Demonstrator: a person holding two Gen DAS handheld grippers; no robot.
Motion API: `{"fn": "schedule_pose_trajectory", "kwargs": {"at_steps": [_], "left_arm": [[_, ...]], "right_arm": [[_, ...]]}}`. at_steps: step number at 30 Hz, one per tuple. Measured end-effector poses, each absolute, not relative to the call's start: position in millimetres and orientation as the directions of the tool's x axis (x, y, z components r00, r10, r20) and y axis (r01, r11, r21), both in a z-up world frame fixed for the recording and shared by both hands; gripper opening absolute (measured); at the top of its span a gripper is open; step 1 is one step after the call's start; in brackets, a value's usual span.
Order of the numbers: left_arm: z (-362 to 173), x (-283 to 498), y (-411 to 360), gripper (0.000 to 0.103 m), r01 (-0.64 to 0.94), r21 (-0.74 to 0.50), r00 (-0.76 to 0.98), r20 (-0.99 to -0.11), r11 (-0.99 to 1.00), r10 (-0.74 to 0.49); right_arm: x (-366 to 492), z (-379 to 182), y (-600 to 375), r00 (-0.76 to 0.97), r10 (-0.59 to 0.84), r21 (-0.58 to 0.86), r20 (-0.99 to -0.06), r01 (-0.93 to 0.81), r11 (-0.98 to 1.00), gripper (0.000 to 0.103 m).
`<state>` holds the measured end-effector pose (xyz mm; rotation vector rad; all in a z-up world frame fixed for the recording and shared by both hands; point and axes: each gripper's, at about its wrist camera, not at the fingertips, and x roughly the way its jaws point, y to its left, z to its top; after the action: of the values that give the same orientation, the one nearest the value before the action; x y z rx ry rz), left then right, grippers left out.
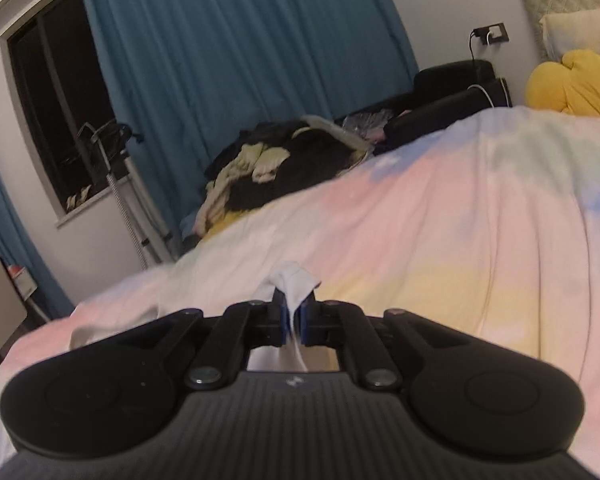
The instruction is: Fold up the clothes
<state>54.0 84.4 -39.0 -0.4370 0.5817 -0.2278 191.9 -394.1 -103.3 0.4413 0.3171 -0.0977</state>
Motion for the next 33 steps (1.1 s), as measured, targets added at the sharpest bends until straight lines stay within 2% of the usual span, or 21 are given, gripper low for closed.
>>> {"fn": "schedule_pose_trajectory", "kwargs": {"at_steps": [3, 7, 11, 15, 17, 18, 19, 20, 25, 27, 30, 31, 33], "left_arm": [[-39, 56, 83, 0.103, 0.082, -0.46, 0.811, -0.485, 0.884, -0.328], [-38, 61, 82, 0.103, 0.065, -0.445, 0.816, -0.491, 0.893, -0.304], [-42, 72, 84, 0.103, 0.042, -0.433, 0.817, -0.504, 0.9, -0.281], [-50, 86, 86, 0.103, 0.029, -0.424, 0.802, -0.531, 0.905, -0.274], [-55, 92, 87, 0.103, 0.023, -0.42, 0.792, -0.546, 0.907, -0.273], [-55, 93, 89, 0.103, 0.016, -0.419, 0.79, -0.551, 0.908, -0.268], [-56, 95, 91, 0.103, 0.009, -0.417, 0.788, -0.556, 0.909, -0.263], [-56, 95, 95, 0.103, -0.004, -0.424, 0.786, -0.561, 0.905, -0.26], [-54, 87, 121, 0.103, -0.078, -0.483, 0.783, -0.571, 0.872, -0.247], [-54, 81, 132, 0.103, -0.114, -0.49, 0.775, -0.588, 0.864, -0.232], [-58, 73, 145, 0.103, -0.176, -0.491, 0.74, -0.638, 0.853, -0.215], [-62, 69, 149, 0.103, -0.184, -0.503, 0.719, -0.655, 0.845, -0.233], [-70, 59, 152, 0.103, -0.188, -0.529, 0.683, -0.676, 0.828, -0.277]], "right_arm": [[224, -96, -403, 0.945, -0.046, 0.347, -0.325, 0.164, 0.923, 0.006], [269, -124, -415, 0.913, -0.11, 0.236, -0.392, 0.215, 0.948, 0.005], [289, -174, -432, 0.884, -0.089, 0.266, -0.458, 0.232, 0.936, 0.005], [288, -198, -430, 0.878, -0.061, 0.276, -0.474, 0.214, 0.937, 0.005], [284, -197, -431, 0.885, -0.056, 0.292, -0.462, 0.211, 0.933, 0.011], [278, -193, -431, 0.891, -0.058, 0.302, -0.45, 0.213, 0.929, 0.018], [271, -188, -432, 0.897, -0.059, 0.313, -0.439, 0.214, 0.925, 0.031], [260, -182, -433, 0.903, -0.051, 0.332, -0.427, 0.209, 0.92, 0.035], [190, -144, -416, 0.912, 0.019, 0.364, -0.41, 0.145, 0.92, 0.039], [156, -132, -406, 0.895, 0.118, 0.455, -0.43, 0.102, 0.885, 0.045], [105, -125, -375, 0.831, 0.272, 0.547, -0.486, 0.046, 0.836, 0.048], [89, -124, -364, 0.803, 0.321, 0.571, -0.503, 0.03, 0.82, 0.053], [58, -131, -342, 0.733, 0.411, 0.61, -0.542, 0.008, 0.792, 0.055]]}}
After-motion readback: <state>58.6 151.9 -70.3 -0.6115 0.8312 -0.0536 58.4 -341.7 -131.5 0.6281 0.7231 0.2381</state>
